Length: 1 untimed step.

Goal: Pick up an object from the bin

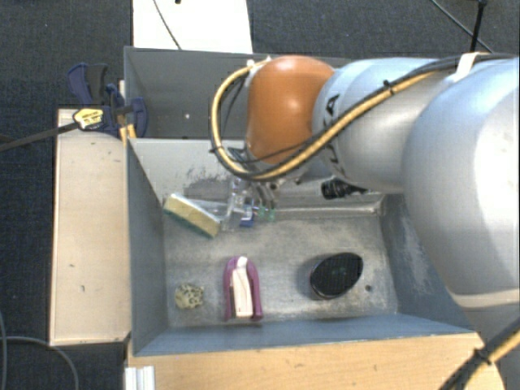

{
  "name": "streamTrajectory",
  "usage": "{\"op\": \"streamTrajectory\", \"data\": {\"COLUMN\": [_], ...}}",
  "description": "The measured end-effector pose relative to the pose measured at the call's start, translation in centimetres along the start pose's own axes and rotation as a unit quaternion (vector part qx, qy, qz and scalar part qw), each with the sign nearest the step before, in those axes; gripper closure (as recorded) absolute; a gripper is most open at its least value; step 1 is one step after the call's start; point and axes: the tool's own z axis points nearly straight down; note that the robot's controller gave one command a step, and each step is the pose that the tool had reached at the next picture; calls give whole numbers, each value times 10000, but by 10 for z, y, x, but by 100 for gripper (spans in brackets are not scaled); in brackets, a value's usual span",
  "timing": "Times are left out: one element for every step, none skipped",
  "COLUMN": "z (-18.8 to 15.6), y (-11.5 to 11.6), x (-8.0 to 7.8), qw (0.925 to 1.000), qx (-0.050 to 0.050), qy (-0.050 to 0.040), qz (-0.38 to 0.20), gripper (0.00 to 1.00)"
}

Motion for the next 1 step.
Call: {"op": "streamTrajectory", "data": {"z": [-28], "y": [1], "x": [-2], "qw": [10000], "qx": [2], "qy": [5], "qz": [-8], "gripper": [100]}}
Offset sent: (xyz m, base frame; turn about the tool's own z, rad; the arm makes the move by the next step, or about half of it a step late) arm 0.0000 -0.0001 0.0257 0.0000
